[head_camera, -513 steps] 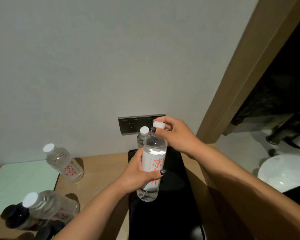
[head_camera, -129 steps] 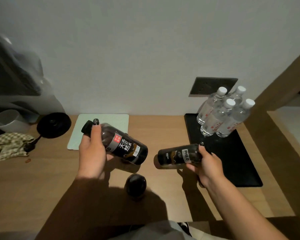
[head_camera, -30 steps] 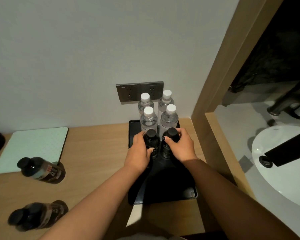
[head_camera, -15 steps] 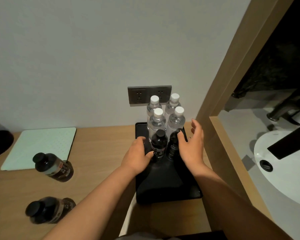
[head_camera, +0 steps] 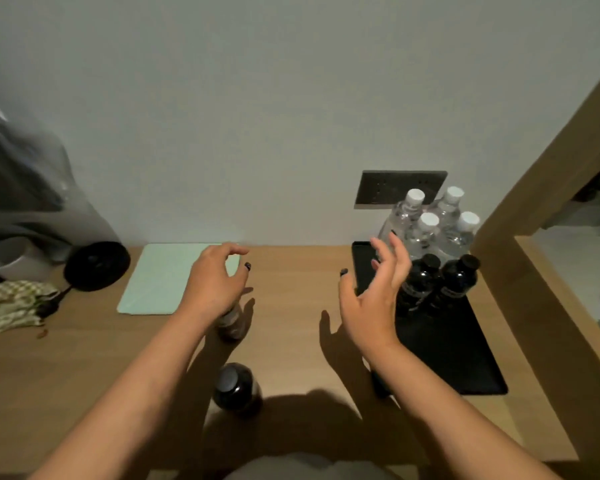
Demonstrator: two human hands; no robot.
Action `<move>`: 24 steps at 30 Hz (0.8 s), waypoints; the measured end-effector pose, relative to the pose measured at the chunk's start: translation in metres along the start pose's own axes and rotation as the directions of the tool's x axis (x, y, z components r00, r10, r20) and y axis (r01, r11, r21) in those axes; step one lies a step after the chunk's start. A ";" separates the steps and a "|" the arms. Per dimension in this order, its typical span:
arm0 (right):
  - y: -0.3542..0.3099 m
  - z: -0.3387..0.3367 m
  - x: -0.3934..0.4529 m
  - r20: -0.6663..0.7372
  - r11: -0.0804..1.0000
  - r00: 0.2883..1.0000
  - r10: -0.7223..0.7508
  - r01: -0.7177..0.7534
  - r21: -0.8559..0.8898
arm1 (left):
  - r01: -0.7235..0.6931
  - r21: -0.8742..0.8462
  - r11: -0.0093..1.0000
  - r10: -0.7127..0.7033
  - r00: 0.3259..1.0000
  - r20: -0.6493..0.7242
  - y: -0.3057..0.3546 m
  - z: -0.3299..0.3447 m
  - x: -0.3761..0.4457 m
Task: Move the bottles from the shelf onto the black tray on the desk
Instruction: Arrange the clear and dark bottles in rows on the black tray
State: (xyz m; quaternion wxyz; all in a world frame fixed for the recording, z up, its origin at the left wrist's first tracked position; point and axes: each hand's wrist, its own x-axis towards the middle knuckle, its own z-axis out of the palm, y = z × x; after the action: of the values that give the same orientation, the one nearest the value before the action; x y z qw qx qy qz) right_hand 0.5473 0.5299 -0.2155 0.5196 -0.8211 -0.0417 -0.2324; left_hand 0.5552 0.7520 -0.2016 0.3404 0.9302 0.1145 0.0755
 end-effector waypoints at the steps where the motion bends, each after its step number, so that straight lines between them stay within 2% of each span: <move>1: -0.006 0.011 -0.009 0.031 1.000 0.999 0.007 -0.007 -0.001 | 0.005 0.018 1.000 -0.005 1.000 0.016 -0.015 -0.007 0.002; 5: -0.026 0.043 -0.042 0.196 0.997 0.978 0.069 -0.061 -0.047 | 0.020 -0.076 0.997 -0.006 0.984 0.181 -0.064 -0.013 -0.005; 8: -0.035 0.055 -0.060 0.299 0.988 0.942 0.150 -0.128 -0.092 | 0.014 -0.147 0.989 0.023 0.967 0.253 -0.083 -0.005 -0.015; 13: -0.044 0.064 -0.070 0.431 0.971 0.873 0.231 -0.180 -0.155 | -0.008 -0.178 0.984 0.054 0.967 0.251 -0.094 -0.002 -0.010; 16: -0.047 0.069 -0.068 0.470 0.959 0.838 0.277 -0.215 -0.183 | 0.081 -0.255 0.964 -0.027 0.978 0.209 -0.093 -0.011 -0.004; 18: -0.051 0.072 -0.066 0.495 0.958 0.821 0.283 -0.214 -0.192 | 0.178 -0.361 0.915 -0.128 0.979 0.160 -0.098 -0.021 0.000; 21: -0.058 0.082 -0.065 0.510 0.968 0.824 0.247 -0.192 -0.159 | 0.324 -0.567 0.757 -0.265 0.946 0.186 -0.102 -0.043 0.000; 24: -0.066 0.095 -0.067 0.494 0.983 0.850 0.185 -0.162 -0.090 | 0.342 -0.642 0.687 -0.276 0.939 0.205 -0.095 -0.064 -0.003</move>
State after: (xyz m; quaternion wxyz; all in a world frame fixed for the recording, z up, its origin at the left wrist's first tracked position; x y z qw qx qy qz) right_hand 0.4990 0.6544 -0.2226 0.4913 -0.8651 -0.0952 0.0352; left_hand 0.5229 0.8614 -0.2151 0.6634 0.7154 0.2190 0.0102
